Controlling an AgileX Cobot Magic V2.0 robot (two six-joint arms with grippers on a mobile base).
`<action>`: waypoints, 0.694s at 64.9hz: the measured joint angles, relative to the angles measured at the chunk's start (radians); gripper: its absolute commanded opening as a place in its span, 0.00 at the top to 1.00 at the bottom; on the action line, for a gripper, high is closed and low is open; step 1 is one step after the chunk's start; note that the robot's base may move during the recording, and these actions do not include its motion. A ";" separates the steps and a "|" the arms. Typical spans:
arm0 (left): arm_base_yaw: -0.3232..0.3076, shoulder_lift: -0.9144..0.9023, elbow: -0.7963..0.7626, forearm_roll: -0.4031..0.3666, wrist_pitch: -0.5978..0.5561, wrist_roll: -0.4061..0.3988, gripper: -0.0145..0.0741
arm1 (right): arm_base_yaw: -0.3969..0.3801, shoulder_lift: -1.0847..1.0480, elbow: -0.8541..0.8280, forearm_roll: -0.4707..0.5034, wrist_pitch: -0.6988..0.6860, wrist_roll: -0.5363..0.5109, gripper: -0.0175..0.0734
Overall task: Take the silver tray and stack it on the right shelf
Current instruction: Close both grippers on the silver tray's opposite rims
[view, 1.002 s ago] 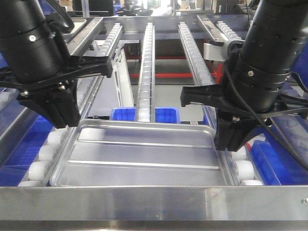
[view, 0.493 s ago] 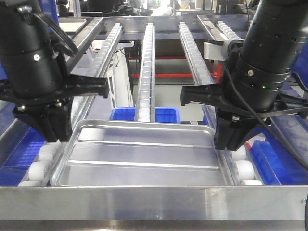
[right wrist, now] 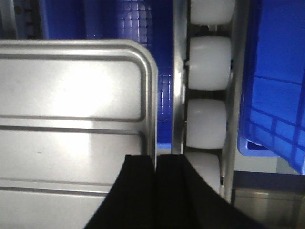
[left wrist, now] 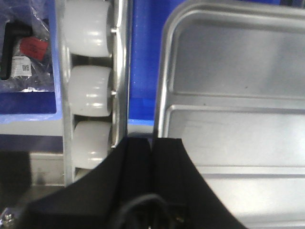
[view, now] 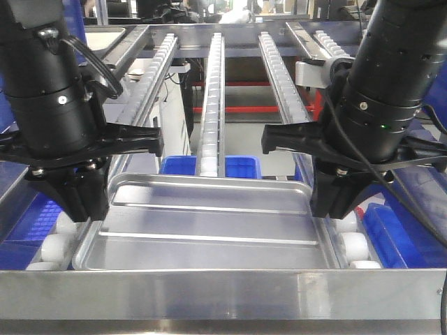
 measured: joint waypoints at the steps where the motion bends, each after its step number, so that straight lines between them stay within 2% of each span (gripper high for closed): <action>1: 0.000 0.000 0.000 0.000 -0.003 0.004 0.94 | 0.000 0.000 0.000 0.000 0.000 0.000 0.74; 26: 0.000 0.000 0.000 0.000 -0.013 0.027 0.93 | 0.000 0.000 0.000 0.000 0.000 0.000 0.74; 31: 0.000 0.000 0.000 0.000 -0.006 0.032 0.82 | 0.000 0.000 0.000 0.000 0.000 0.000 0.74; 38: 0.000 0.000 0.000 0.002 0.000 0.034 0.60 | 0.000 0.000 0.000 0.000 0.000 0.000 0.74; 41: 0.000 0.000 0.000 0.002 0.000 0.034 0.55 | 0.000 0.000 0.000 0.000 0.000 0.000 0.74; 45: 0.000 0.000 0.000 -0.001 0.000 0.034 0.55 | 0.000 0.000 0.000 0.000 0.000 0.000 0.74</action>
